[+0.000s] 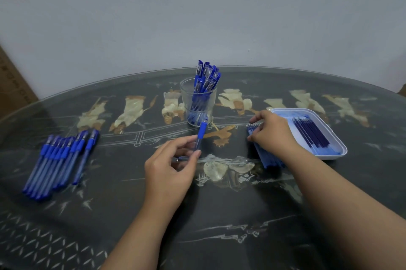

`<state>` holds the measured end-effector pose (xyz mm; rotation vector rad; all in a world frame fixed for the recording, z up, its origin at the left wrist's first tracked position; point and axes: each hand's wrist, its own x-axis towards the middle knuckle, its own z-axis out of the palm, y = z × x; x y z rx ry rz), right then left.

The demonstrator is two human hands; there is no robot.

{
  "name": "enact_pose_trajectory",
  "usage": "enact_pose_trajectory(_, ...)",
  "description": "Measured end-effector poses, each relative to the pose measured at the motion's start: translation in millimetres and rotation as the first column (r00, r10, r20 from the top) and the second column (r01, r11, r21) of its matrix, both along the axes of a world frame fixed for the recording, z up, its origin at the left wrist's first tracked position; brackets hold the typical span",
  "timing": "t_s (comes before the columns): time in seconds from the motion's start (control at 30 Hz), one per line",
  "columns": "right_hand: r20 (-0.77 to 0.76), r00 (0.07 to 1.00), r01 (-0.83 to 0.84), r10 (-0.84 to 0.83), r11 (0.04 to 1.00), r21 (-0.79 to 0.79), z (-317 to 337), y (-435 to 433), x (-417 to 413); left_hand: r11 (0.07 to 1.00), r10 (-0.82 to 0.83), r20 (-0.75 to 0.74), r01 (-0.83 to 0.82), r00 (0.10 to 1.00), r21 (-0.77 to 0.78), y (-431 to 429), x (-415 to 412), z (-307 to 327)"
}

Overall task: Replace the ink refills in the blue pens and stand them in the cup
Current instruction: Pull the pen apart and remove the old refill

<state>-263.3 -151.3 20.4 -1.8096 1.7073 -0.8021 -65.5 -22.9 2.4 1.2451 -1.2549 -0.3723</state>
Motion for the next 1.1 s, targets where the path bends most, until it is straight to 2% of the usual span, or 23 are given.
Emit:
enact_pose_trajectory(0.5, -0.083, 0.997, -0.004, 0.000, 0.998, -0.059, -5, -7, 2, 1.000, 0.002, -0.016, -0.002, 1.000, 0.017, 0, 0, 1)
enact_pose_trajectory(0.83, -0.015, 1.000, -0.002, 0.001, 0.997, -0.079, 2, 3, 4, 1.000, -0.006, -0.023, 0.007, 1.000, 0.021, 0, 0, 1)
enact_pose_trajectory(0.97, 0.074, 0.996, 0.053, -0.043, 0.989, -0.137, 4, 18, -3, 1.000, -0.006, 0.001, 0.006, 1.000, 0.014, 0, 0, -1)
enact_pose_trajectory(1.1, 0.084, 0.978, 0.203, -0.190, 0.961, -0.189, 4, 29, -26, 1.000, -0.007, 0.068, 0.008, 0.998, -0.011, 2, -2, 0)
